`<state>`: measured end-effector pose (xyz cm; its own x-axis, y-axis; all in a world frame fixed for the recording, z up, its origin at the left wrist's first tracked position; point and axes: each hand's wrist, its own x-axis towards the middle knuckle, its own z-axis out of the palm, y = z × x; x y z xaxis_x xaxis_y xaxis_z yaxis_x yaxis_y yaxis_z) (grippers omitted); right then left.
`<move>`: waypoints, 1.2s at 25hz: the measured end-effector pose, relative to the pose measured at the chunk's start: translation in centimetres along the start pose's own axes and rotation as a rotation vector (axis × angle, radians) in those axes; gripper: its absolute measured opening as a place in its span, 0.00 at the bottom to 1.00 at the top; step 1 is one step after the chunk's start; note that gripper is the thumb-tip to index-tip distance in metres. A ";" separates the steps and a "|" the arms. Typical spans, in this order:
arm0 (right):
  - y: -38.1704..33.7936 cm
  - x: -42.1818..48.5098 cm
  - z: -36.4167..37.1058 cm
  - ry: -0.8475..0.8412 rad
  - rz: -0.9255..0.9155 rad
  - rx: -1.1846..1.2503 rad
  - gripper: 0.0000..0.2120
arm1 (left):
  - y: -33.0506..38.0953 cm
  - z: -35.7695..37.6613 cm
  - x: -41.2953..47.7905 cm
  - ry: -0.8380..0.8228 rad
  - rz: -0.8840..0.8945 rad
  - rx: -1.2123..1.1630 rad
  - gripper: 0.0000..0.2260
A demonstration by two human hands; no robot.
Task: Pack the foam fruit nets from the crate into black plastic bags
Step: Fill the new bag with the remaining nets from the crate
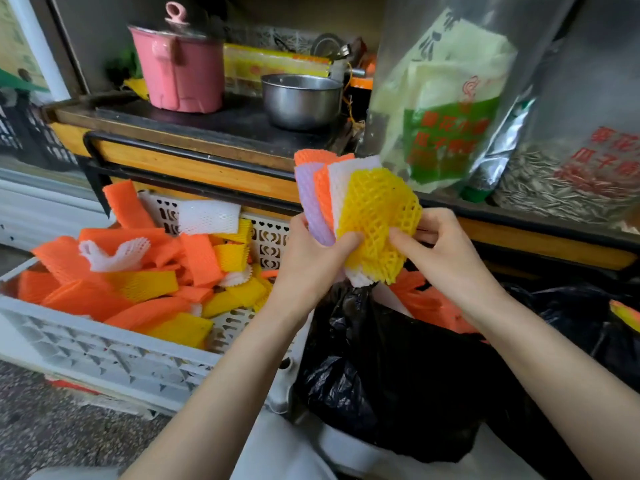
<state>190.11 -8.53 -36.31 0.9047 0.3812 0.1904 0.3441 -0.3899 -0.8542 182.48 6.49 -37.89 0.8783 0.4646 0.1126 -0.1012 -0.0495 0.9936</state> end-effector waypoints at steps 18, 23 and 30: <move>6.4 -0.5 -7.0 0.109 0.181 -0.059 0.24 | -2.0 6.4 2.4 -0.031 0.358 0.976 0.28; 7.1 -1.4 -6.6 -0.005 0.098 -0.719 0.26 | -4.0 5.2 2.5 -0.110 0.239 1.047 0.15; 6.6 -0.8 -6.1 -0.469 -0.041 -0.824 0.18 | -1.1 4.0 2.3 -0.059 0.024 0.471 0.09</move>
<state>193.21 -16.51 -39.11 0.7564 0.6356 -0.1542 0.6044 -0.7694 -0.2066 186.48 4.09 -38.75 0.9047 0.4082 0.1221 0.0889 -0.4611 0.8829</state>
